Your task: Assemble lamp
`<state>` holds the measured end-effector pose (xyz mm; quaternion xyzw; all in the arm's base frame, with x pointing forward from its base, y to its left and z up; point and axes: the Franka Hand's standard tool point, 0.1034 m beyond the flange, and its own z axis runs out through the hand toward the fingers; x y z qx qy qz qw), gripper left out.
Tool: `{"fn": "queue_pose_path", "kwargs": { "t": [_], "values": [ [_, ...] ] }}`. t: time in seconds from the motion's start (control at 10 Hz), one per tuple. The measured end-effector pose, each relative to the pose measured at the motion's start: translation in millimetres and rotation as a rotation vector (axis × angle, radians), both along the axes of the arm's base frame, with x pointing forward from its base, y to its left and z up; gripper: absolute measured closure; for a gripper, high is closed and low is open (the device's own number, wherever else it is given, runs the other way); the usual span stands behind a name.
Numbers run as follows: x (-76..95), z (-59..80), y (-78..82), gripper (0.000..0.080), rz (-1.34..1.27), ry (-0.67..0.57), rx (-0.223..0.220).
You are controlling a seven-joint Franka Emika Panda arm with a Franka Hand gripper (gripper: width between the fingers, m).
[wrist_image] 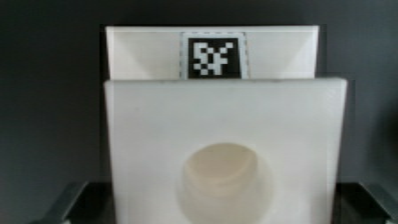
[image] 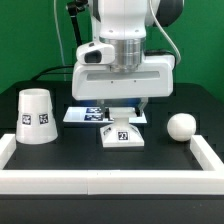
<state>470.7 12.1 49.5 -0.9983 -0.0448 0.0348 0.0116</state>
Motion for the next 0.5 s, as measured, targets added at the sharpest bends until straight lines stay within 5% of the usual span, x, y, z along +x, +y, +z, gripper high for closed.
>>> {"fn": "queue_pose_path", "kwargs": {
  "t": [0.5],
  "values": [
    [63.0,0.7,21.1,0.0263,0.021,-0.073,0.007]
  ]
}}
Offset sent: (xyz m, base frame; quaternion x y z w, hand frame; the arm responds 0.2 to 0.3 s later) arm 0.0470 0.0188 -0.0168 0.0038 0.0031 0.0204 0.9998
